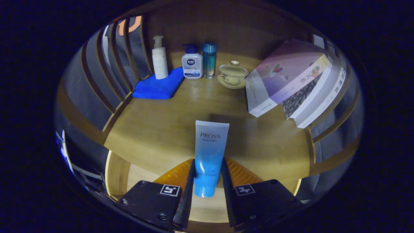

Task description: Pull open the drawer, take out the items inside it, and place them on the countertop above the cabinet.

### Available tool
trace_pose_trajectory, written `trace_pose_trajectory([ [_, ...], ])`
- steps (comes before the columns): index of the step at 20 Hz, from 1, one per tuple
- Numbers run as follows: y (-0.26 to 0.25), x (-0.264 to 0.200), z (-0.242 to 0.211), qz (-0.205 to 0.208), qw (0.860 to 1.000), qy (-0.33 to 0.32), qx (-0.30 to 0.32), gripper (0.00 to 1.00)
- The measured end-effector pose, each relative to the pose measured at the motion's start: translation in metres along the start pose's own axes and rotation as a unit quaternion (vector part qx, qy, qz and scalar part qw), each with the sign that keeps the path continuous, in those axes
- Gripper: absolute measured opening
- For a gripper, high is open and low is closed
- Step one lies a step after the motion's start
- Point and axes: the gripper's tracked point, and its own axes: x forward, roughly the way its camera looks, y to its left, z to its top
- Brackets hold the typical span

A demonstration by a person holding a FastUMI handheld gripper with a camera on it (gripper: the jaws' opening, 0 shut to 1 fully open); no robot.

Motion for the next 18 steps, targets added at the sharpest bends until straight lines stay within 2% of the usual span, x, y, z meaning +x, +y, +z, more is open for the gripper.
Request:
trace_pose_trajectory([
  [4,0.010,0.015,0.006,0.005,1.000,-0.011,0.003,0.48],
  [7,0.009,0.024,0.008,-0.009,0.999,-0.030,0.012,0.50],
  [11,0.014,0.008,0.011,-0.003,0.997,-0.073,0.002,0.55],
  [14,0.015,-0.011,-0.008,-0.003,0.996,-0.085,-0.005,0.69],
  [15,0.022,-0.018,-0.016,0.010,0.996,-0.090,-0.004,0.73],
  [18,0.034,-0.044,-0.040,0.034,0.993,-0.111,-0.004,0.78],
])
